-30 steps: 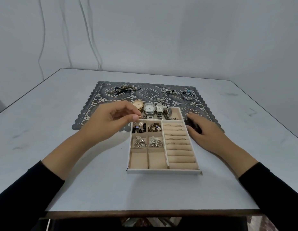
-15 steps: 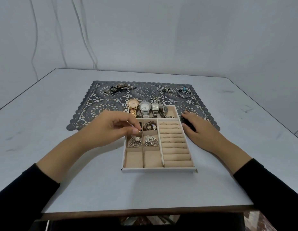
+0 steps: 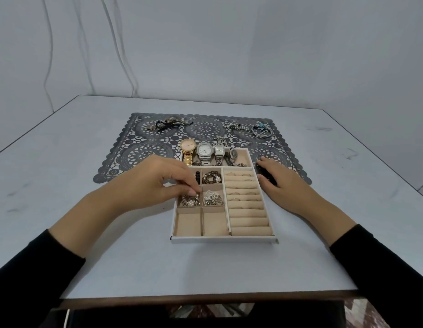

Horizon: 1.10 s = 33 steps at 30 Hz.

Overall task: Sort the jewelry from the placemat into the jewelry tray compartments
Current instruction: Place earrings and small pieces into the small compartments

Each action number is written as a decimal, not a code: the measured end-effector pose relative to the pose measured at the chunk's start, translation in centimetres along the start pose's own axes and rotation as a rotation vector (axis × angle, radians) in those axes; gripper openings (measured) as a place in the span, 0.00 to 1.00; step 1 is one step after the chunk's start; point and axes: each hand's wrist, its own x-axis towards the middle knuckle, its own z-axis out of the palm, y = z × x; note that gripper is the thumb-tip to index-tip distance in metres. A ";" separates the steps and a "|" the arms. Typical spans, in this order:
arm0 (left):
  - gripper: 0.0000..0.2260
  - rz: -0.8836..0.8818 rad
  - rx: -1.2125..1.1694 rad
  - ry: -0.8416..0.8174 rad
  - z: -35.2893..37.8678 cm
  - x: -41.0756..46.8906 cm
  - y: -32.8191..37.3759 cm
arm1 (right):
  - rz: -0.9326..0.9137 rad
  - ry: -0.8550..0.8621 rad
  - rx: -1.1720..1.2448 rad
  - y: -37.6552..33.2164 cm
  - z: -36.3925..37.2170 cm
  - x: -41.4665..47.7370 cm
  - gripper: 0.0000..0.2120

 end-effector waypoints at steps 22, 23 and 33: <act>0.10 -0.135 -0.093 0.087 0.0 -0.1 -2.0 | -0.006 0.015 0.031 -0.2 -0.5 0.1 0.22; 0.10 -0.154 -0.102 0.156 0.0 0.0 -2.3 | -0.014 0.028 0.035 -0.1 -0.5 0.2 0.20; 0.14 -0.508 0.194 0.279 -1.0 1.3 -8.3 | -0.087 0.174 0.090 0.4 -0.3 3.6 0.12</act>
